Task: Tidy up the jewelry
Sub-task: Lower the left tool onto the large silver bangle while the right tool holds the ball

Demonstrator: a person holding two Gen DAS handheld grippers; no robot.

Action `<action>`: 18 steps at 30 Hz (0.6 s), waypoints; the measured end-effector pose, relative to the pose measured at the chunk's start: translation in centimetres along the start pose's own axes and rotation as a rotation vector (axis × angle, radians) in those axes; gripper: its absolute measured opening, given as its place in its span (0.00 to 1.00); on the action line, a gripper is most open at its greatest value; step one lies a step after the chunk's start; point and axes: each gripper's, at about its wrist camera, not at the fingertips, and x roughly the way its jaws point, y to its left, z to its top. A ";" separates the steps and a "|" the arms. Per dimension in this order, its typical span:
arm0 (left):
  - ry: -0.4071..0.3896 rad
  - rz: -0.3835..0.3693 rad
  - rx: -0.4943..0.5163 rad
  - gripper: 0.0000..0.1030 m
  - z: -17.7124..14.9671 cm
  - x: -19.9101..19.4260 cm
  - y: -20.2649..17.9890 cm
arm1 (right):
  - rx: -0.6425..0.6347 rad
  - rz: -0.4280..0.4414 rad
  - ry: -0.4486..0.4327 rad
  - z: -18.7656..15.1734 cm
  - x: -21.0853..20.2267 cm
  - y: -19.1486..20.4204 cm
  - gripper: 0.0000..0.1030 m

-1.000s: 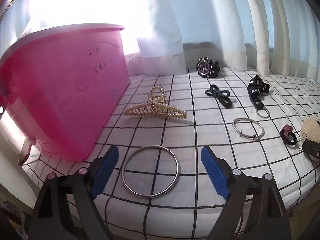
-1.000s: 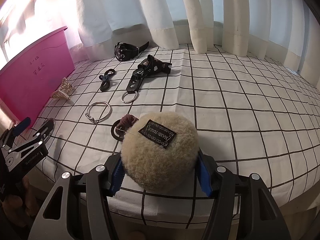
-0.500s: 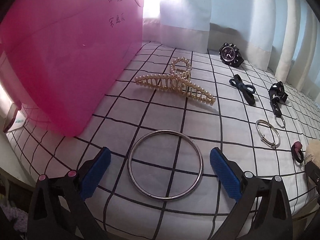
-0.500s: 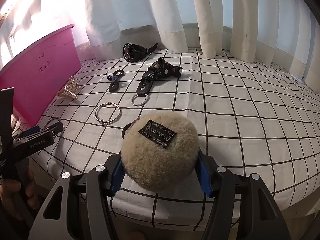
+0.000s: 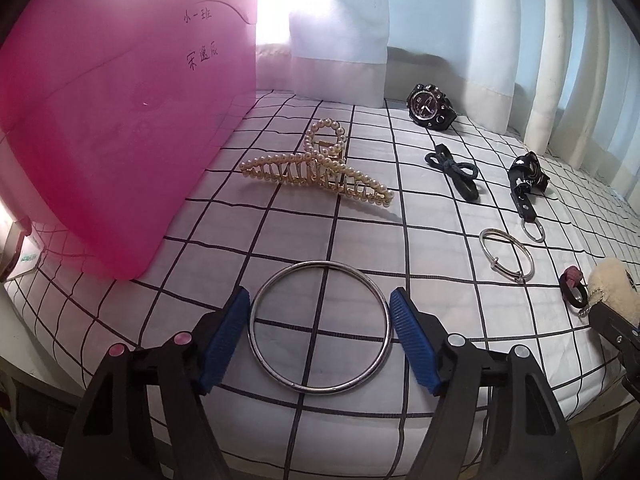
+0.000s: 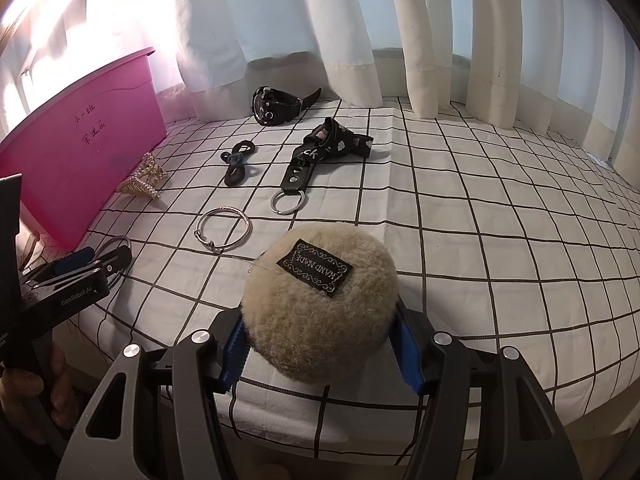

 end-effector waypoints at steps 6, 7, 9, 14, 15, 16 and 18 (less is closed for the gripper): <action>-0.027 -0.018 0.006 0.68 0.6 -0.6 -0.4 | -0.003 -0.001 -0.013 0.0 -0.4 0.1 0.57; -0.030 -0.023 0.005 0.68 0.7 -0.7 -0.4 | -0.003 -0.001 -0.016 0.1 -0.4 0.1 0.57; -0.038 -0.025 0.006 0.68 0.9 -0.9 -0.5 | -0.004 -0.002 -0.020 0.3 -0.6 0.1 0.57; -0.048 -0.037 0.012 0.68 1.6 -1.5 -0.8 | 0.000 -0.006 -0.034 0.7 -1.2 0.0 0.57; -0.052 -0.039 0.013 0.68 1.7 -1.7 -0.8 | 0.001 -0.008 -0.037 0.9 -1.4 -0.1 0.57; -0.057 -0.040 0.015 0.68 1.9 -2.0 -1.0 | 0.003 -0.008 -0.042 1.1 -1.6 -0.2 0.57; -0.065 -0.045 0.019 0.68 2.4 -2.4 -1.2 | 0.006 -0.010 -0.052 1.7 -2.1 -0.3 0.57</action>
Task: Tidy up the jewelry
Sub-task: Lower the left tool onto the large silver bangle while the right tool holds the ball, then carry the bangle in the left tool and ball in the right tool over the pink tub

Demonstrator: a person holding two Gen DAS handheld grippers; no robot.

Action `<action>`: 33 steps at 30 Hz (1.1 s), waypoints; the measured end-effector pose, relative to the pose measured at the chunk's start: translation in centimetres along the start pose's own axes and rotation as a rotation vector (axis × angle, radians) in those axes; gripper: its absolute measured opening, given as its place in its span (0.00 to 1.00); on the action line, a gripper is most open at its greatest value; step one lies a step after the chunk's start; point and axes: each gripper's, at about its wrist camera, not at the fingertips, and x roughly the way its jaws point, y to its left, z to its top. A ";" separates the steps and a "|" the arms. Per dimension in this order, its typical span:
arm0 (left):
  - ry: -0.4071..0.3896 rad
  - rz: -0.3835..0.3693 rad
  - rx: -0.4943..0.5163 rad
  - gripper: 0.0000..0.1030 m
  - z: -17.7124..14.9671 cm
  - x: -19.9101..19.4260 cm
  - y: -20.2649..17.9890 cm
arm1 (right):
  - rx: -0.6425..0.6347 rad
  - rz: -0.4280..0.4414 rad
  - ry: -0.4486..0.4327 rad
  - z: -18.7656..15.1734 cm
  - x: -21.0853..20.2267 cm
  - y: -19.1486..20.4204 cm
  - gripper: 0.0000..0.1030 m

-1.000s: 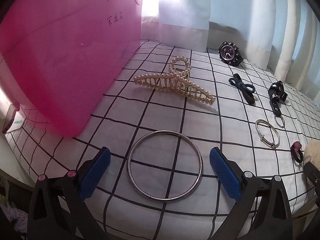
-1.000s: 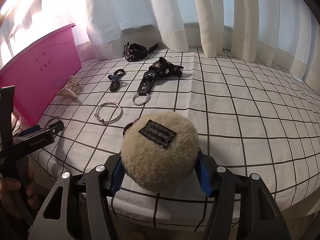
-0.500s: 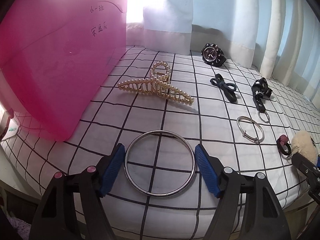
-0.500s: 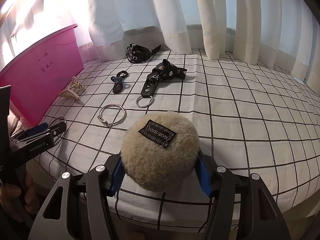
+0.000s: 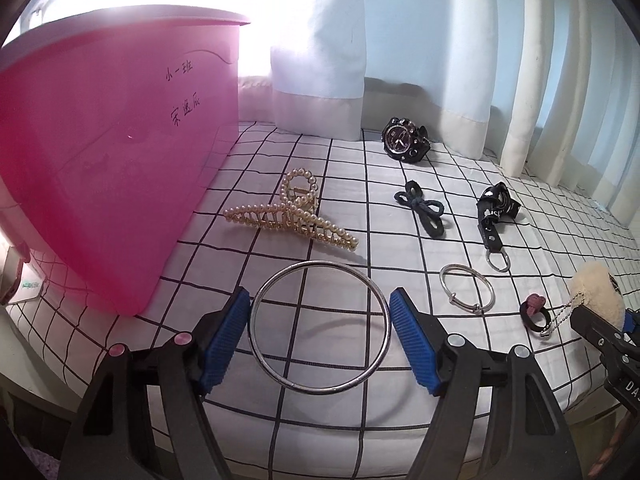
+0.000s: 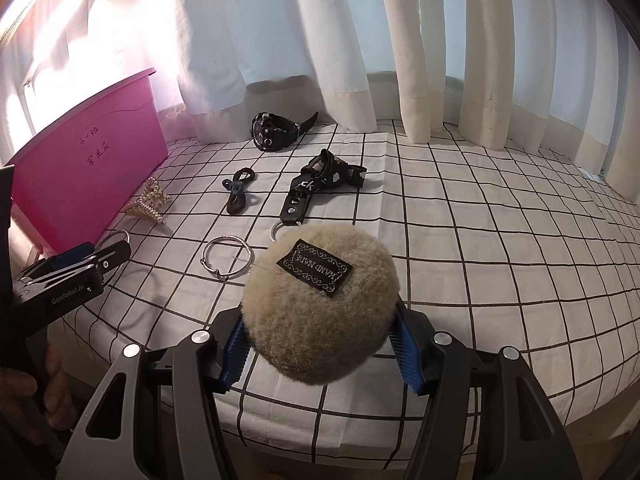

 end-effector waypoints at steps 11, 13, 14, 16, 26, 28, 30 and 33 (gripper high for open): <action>-0.054 -0.014 0.000 0.68 3.7 -3.9 -2.0 | 0.029 0.016 -0.060 4.2 -3.5 -1.6 0.57; -0.066 -0.017 -0.005 0.68 4.7 -4.9 -2.4 | 0.025 0.020 -0.074 5.2 -4.4 -1.8 0.57; -0.073 -0.018 -0.011 0.68 5.1 -5.4 -2.6 | 0.023 0.024 -0.081 5.8 -4.8 -1.9 0.57; -0.086 -0.019 -0.023 0.68 6.2 -6.7 -2.9 | 0.016 0.034 -0.096 7.1 -5.7 -2.1 0.57; -0.194 0.042 -0.087 0.68 11.9 -13.5 -2.1 | -0.068 0.168 -0.195 14.1 -9.9 0.0 0.57; -0.222 0.061 -0.093 0.68 13.0 -14.8 -1.4 | -0.090 0.196 -0.210 15.4 -10.3 1.2 0.57; -0.243 0.081 -0.098 0.68 13.9 -15.8 -0.6 | -0.105 0.230 -0.220 16.8 -10.4 2.5 0.57; -0.269 0.115 -0.108 0.68 15.2 -16.8 1.5 | -0.129 0.279 -0.228 18.7 -10.2 5.0 0.57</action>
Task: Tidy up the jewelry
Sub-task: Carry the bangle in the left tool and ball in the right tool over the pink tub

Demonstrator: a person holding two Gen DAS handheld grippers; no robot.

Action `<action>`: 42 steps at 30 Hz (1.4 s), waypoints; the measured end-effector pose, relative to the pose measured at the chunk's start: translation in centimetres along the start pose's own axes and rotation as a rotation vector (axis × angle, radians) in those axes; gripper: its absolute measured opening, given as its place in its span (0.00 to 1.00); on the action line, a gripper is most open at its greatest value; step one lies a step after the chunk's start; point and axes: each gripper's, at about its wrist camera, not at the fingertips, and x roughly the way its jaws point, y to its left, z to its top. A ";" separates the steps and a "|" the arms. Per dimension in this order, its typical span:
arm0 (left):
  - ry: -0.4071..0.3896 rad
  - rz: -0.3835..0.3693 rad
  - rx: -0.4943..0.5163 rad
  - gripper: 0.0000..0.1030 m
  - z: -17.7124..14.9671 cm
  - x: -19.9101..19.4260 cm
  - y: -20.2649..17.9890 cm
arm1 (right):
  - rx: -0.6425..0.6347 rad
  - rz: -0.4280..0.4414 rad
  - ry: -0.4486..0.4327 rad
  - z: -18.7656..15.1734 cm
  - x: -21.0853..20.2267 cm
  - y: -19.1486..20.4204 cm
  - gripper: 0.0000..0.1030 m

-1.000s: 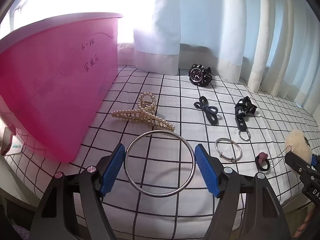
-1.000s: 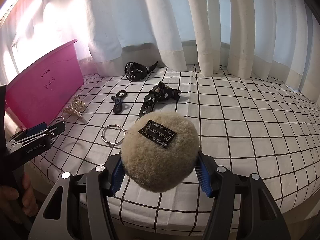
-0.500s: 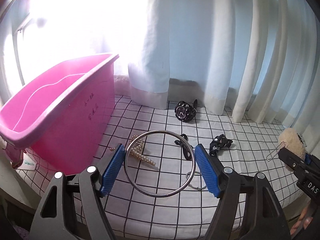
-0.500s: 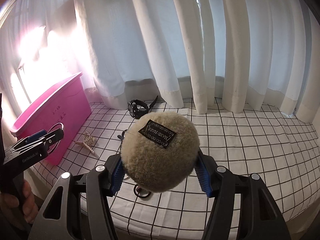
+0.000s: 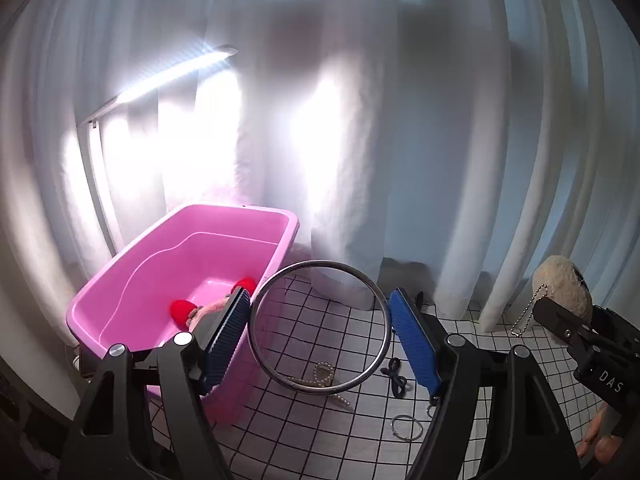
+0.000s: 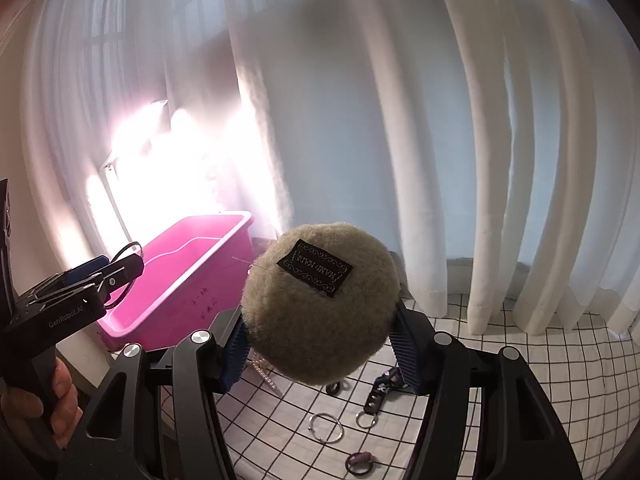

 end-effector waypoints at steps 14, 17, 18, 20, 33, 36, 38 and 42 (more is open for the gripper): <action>0.016 0.133 -0.042 0.68 4.7 5.1 14.0 | -0.050 0.249 0.041 8.0 12.6 12.8 0.57; 0.070 0.154 -0.061 0.68 4.6 7.4 16.0 | -0.077 0.286 0.103 8.5 15.8 15.2 0.57; 0.088 0.157 -0.072 0.68 4.5 8.0 16.5 | -0.081 0.301 0.130 8.7 16.9 15.8 0.57; 0.129 0.173 -0.100 0.68 4.1 9.2 17.5 | -0.095 0.334 0.182 8.8 18.9 16.8 0.57; 0.396 0.268 -0.314 0.68 0.5 14.7 21.1 | -0.241 0.432 0.537 6.8 28.8 21.1 0.57; 0.451 0.276 -0.337 0.68 -0.2 15.5 21.4 | -0.264 0.409 0.599 6.4 30.5 21.4 0.57; 0.479 0.279 -0.356 0.68 -0.6 15.8 21.6 | -0.273 0.400 0.629 6.4 31.6 21.7 0.57; 0.523 0.285 -0.367 0.68 -1.1 16.6 22.1 | -0.297 0.373 0.665 6.4 33.4 22.2 0.57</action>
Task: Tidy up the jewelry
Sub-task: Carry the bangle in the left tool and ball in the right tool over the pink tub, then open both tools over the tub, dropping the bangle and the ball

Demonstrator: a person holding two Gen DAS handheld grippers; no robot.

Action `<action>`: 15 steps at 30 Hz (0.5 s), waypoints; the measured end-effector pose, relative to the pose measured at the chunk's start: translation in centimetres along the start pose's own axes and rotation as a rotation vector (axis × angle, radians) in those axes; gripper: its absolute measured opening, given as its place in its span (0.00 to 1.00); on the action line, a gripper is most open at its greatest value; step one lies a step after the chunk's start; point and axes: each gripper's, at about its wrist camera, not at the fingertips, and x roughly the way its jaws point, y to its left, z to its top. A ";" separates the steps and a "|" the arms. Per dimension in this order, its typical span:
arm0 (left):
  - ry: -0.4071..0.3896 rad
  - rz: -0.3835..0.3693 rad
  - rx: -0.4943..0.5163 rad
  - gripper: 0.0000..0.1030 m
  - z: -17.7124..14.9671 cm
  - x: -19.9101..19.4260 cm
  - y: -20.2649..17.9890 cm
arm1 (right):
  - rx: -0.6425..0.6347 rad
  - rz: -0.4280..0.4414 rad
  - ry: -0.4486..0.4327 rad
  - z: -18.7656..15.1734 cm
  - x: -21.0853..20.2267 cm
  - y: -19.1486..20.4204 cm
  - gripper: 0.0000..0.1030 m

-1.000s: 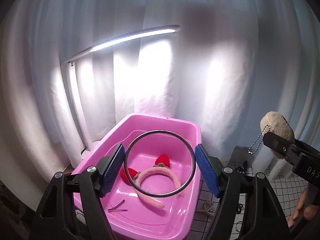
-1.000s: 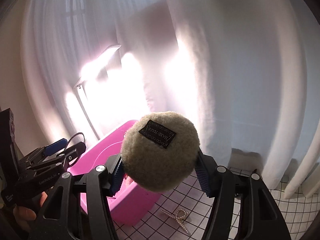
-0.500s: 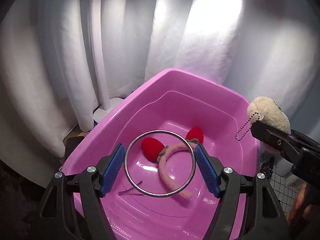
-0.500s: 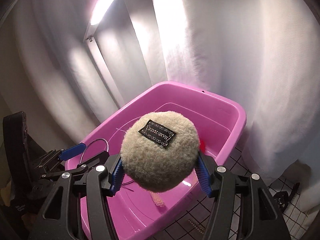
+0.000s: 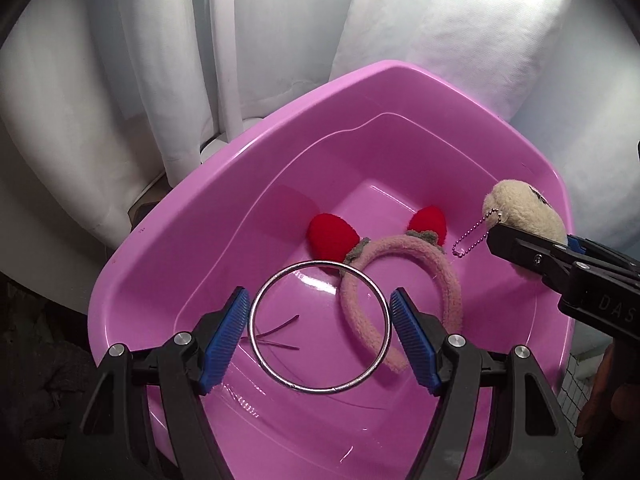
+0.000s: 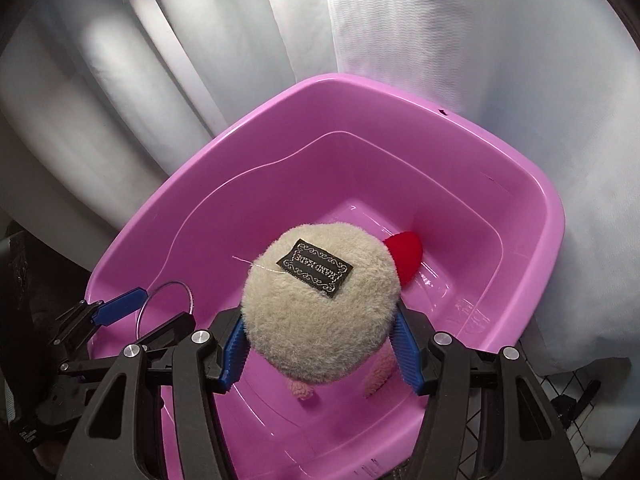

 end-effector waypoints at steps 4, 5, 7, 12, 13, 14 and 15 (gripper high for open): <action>-0.001 0.025 0.021 0.69 0.2 -0.2 -0.3 | -0.014 -0.036 0.017 0.9 1.0 0.2 0.57; 0.005 0.021 0.017 0.69 0.2 -0.2 -0.3 | -0.014 -0.037 0.023 1.1 1.1 0.1 0.57; 0.018 0.018 0.010 0.72 0.2 0.0 -0.1 | -0.008 -0.053 0.032 1.4 1.3 0.0 0.60; 0.005 0.029 0.009 0.88 0.2 -0.7 0.2 | 0.024 -0.067 0.041 1.6 1.3 -0.7 0.69; 0.005 0.029 0.010 0.89 0.2 -0.7 0.3 | 0.027 -0.074 0.042 1.7 1.3 -0.7 0.69; 0.004 0.028 0.010 0.89 0.2 -0.8 0.3 | 0.027 -0.081 0.042 1.7 1.3 -0.7 0.69; 0.005 0.027 0.008 0.89 0.2 -0.8 0.4 | 0.025 -0.089 0.040 1.7 1.2 -0.7 0.69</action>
